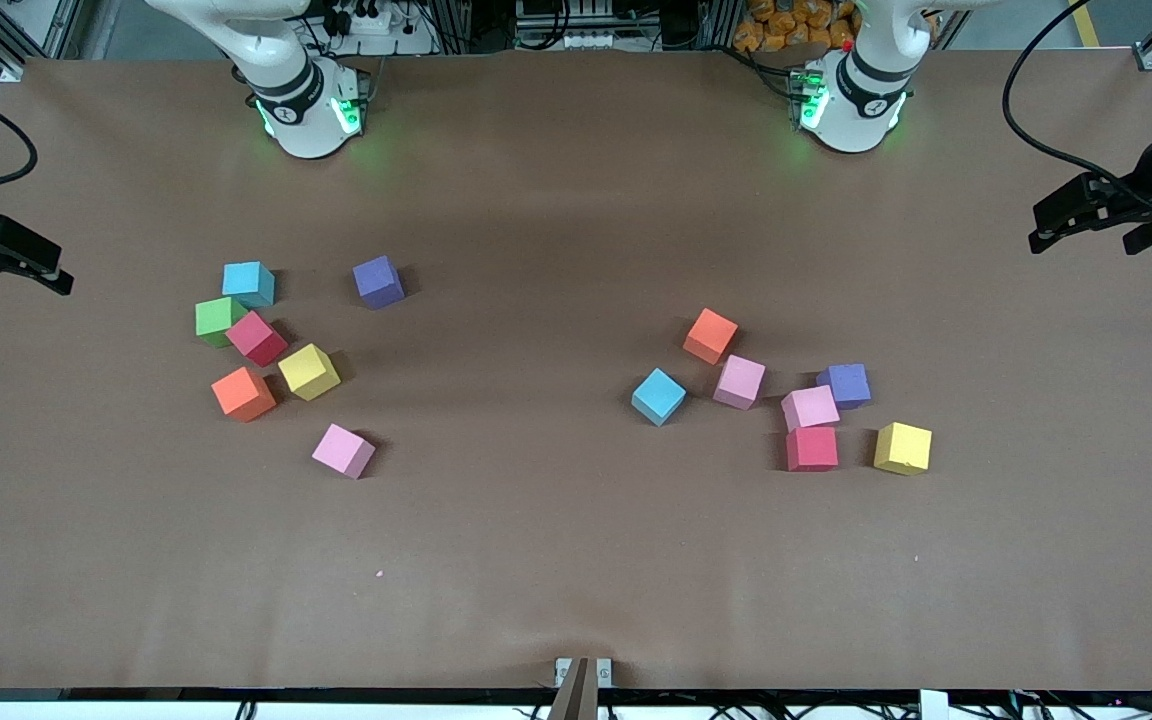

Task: Form number 2 with 11 blocks
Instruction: 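Move the left gripper toward the orange cube while the right gripper reaches the blue cube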

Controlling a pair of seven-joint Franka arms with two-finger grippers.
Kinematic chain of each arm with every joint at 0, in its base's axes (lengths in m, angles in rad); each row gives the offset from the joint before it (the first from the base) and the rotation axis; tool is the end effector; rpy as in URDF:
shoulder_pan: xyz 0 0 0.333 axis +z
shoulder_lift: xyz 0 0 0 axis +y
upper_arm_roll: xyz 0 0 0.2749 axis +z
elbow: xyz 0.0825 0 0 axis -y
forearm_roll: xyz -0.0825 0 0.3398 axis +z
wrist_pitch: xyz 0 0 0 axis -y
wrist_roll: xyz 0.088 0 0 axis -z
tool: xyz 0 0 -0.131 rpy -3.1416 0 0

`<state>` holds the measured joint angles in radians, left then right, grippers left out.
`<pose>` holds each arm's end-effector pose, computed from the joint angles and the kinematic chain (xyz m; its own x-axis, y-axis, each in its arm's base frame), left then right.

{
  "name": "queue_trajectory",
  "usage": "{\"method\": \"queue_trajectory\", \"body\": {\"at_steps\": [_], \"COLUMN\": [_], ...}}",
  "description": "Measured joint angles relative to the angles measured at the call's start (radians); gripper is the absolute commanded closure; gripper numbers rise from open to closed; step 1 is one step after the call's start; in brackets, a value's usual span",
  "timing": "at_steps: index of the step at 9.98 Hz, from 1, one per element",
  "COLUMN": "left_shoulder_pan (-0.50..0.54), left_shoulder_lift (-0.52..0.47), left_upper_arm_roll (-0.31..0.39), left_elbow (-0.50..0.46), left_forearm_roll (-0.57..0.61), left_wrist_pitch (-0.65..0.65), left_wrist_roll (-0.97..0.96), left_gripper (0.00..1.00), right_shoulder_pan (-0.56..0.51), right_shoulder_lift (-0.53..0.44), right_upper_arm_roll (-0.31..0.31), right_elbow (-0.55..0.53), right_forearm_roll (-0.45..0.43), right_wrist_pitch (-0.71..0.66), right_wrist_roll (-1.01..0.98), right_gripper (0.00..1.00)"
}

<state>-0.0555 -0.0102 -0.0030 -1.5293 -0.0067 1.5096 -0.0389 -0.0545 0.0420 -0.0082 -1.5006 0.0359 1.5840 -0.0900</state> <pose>0.5006 -0.0302 0.5768 0.9998 -0.0200 -0.0098 -0.0199 -0.9998 0.0063 0.5239 -0.0281 0.5691 0.9987 0.0268 0.0444 0.0283 -0.9991 -0.0317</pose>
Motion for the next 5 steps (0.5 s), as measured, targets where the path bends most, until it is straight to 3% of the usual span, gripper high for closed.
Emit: {"method": "queue_trajectory", "body": {"at_steps": [5], "left_shoulder_pan": [-0.001], "left_shoulder_lift": [0.003], "left_upper_arm_roll": [-0.040], "left_elbow": [-0.004], "left_forearm_roll": [0.000], "left_wrist_pitch": [0.000], "left_wrist_roll": [-0.058], "left_gripper": [0.00], "right_shoulder_pan": [0.000], "right_shoulder_lift": [0.000], "right_upper_arm_roll": [0.000], "right_elbow": [0.000], "right_forearm_roll": [-0.001], "right_wrist_pitch": [-0.004], "right_wrist_roll": [0.000], "right_gripper": [0.00]}}
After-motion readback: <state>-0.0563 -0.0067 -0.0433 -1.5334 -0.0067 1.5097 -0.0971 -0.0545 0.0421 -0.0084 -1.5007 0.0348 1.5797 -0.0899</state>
